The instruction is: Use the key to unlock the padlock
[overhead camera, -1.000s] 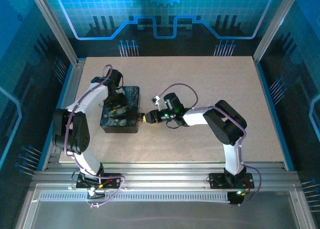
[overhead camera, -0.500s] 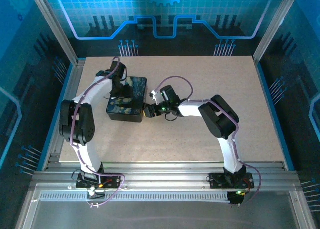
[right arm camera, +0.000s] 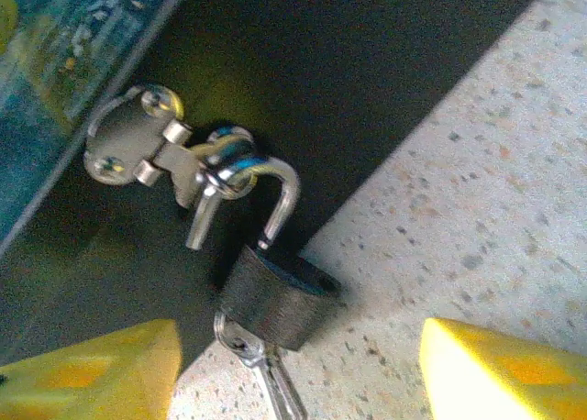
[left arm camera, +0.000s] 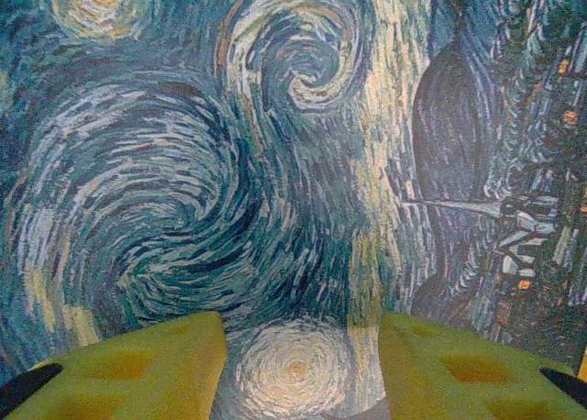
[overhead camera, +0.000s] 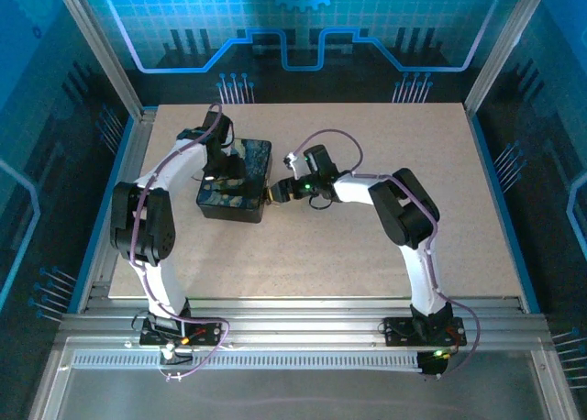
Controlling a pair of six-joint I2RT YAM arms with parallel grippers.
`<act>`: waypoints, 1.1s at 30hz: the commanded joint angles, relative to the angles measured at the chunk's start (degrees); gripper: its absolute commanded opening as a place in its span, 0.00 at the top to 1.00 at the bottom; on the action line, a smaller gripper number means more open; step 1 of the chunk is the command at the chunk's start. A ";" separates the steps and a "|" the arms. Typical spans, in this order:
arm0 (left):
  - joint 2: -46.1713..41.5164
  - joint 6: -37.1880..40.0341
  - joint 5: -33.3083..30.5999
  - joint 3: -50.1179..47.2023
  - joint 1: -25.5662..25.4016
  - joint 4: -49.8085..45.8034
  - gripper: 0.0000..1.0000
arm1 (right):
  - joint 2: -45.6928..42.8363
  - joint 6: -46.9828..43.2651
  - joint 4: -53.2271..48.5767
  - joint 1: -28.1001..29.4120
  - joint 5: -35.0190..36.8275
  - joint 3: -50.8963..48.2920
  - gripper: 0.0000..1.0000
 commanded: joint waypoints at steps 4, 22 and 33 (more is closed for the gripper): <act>2.45 1.66 2.07 -0.51 -0.43 0.64 0.52 | 5.80 -1.63 -6.26 -0.71 -6.77 6.42 0.26; 1.34 1.52 2.00 -0.38 0.38 0.42 0.52 | 9.92 3.30 -1.45 -0.68 -24.34 5.11 0.30; 1.26 0.12 1.95 -0.86 0.54 1.10 0.53 | 7.10 6.74 4.37 -0.65 -28.98 -0.49 0.34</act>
